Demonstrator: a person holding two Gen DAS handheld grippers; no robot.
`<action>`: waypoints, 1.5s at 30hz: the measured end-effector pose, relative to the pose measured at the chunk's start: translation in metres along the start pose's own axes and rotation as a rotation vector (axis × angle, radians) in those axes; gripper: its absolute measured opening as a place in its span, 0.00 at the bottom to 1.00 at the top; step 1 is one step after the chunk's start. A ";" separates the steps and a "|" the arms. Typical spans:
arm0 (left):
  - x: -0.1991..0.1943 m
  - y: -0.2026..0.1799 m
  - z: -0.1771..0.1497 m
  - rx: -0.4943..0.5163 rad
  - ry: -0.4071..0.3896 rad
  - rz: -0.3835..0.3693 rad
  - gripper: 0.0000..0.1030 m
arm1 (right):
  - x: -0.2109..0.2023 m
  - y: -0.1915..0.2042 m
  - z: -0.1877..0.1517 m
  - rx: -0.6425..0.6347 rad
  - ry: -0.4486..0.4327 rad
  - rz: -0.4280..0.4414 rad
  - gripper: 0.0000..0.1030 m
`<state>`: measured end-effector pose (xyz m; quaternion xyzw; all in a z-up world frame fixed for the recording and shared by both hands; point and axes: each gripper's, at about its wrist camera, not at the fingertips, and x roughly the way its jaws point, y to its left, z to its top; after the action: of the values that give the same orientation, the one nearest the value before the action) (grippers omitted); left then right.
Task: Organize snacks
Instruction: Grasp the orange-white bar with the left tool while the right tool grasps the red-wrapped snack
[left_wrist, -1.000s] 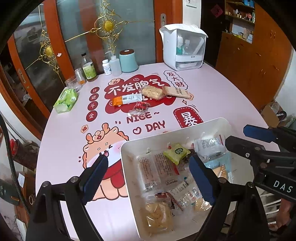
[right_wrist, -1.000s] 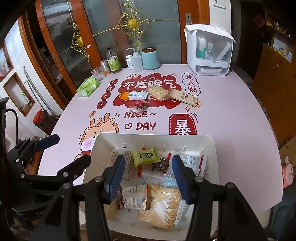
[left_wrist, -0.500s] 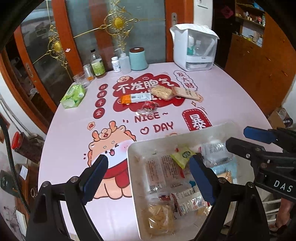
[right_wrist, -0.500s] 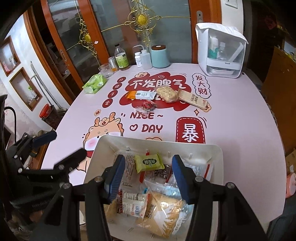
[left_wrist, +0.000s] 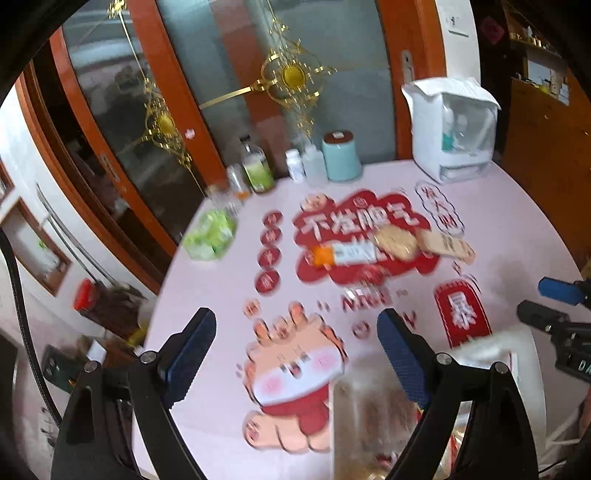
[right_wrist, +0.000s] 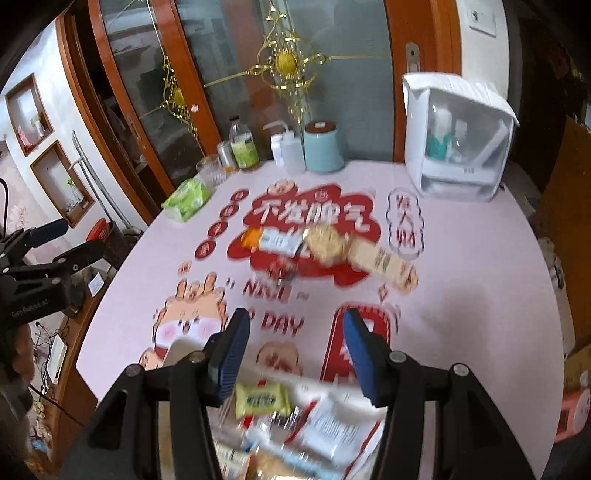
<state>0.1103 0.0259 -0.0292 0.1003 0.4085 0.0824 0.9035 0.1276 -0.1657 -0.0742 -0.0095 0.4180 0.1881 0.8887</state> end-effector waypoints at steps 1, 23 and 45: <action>0.001 0.002 0.008 0.007 -0.004 0.004 0.86 | 0.003 -0.002 0.009 -0.002 -0.001 -0.001 0.52; 0.224 -0.003 0.104 0.494 0.083 -0.155 0.86 | 0.232 -0.014 0.056 0.439 0.323 0.044 0.52; 0.353 -0.063 0.069 0.802 0.200 -0.304 0.86 | 0.293 -0.015 0.016 0.500 0.436 -0.056 0.44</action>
<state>0.3969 0.0386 -0.2547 0.3734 0.5036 -0.2075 0.7509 0.3145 -0.0813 -0.2841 0.1574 0.6312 0.0486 0.7580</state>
